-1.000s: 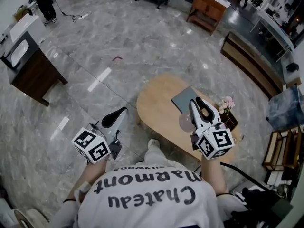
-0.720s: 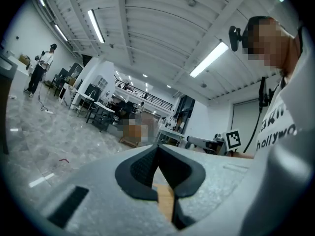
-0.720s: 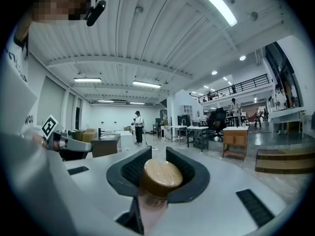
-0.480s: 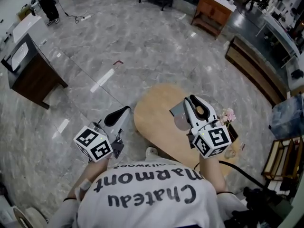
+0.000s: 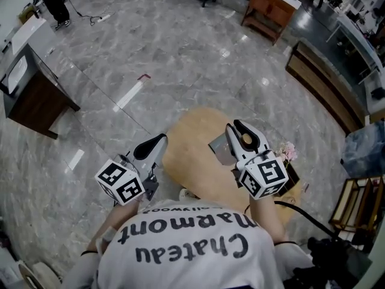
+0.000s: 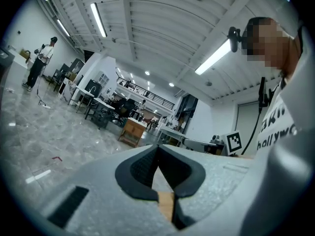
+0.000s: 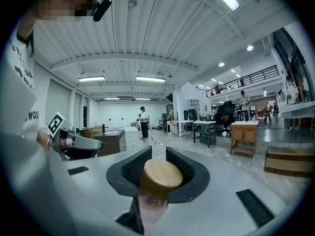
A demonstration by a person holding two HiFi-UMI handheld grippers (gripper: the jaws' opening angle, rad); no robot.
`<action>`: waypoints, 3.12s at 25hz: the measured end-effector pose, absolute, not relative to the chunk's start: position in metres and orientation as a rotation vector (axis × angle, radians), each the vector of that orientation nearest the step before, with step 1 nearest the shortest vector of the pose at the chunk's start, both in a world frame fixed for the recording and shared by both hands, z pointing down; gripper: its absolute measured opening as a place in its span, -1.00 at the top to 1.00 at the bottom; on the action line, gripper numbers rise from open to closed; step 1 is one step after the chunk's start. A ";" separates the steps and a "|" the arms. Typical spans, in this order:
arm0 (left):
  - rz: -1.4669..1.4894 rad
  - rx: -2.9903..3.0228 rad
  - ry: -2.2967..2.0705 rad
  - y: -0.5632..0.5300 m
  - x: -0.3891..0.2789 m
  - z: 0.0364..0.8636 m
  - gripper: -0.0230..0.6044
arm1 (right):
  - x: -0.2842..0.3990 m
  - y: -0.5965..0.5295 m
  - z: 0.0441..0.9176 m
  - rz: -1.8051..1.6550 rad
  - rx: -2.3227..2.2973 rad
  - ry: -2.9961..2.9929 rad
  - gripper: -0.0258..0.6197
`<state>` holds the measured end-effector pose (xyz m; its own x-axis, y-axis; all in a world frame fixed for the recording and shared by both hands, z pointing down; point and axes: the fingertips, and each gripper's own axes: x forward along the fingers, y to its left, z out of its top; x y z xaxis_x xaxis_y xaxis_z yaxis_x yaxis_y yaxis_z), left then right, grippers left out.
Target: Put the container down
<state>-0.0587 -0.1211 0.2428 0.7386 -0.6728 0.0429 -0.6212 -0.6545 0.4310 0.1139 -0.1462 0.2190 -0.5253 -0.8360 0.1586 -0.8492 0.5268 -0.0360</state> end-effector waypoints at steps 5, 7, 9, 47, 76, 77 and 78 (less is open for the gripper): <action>-0.157 2.527 -0.985 -0.137 -0.044 0.258 0.88 | 0.125 -0.164 0.241 0.215 1.467 -2.625 0.64; -0.145 2.505 -0.992 -0.141 -0.040 0.267 0.88 | 0.129 -0.171 0.255 0.257 1.473 -2.608 0.64; -0.104 2.472 -0.982 -0.143 -0.036 0.279 0.88 | 0.130 -0.175 0.270 0.315 1.469 -2.595 0.64; 0.314 2.351 -0.730 -0.209 -0.015 0.611 0.88 | 0.096 -0.223 0.631 0.572 1.709 -2.152 0.64; 0.294 2.340 -0.732 -0.177 0.028 0.653 0.88 | 0.087 -0.184 0.657 0.323 1.586 -2.210 0.66; 0.295 2.341 -0.730 -0.176 0.030 0.653 0.88 | 0.088 -0.183 0.657 0.322 1.584 -2.215 0.67; 0.293 2.341 -0.728 -0.176 0.032 0.653 0.88 | 0.088 -0.184 0.657 0.322 1.584 -2.219 0.67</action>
<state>0.0316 -0.1757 0.6531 0.8202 -0.4240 0.3841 -0.5719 -0.6273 0.5286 0.0877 -0.1835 0.6568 -0.2825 -0.8511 0.4425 -0.9418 0.3337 0.0407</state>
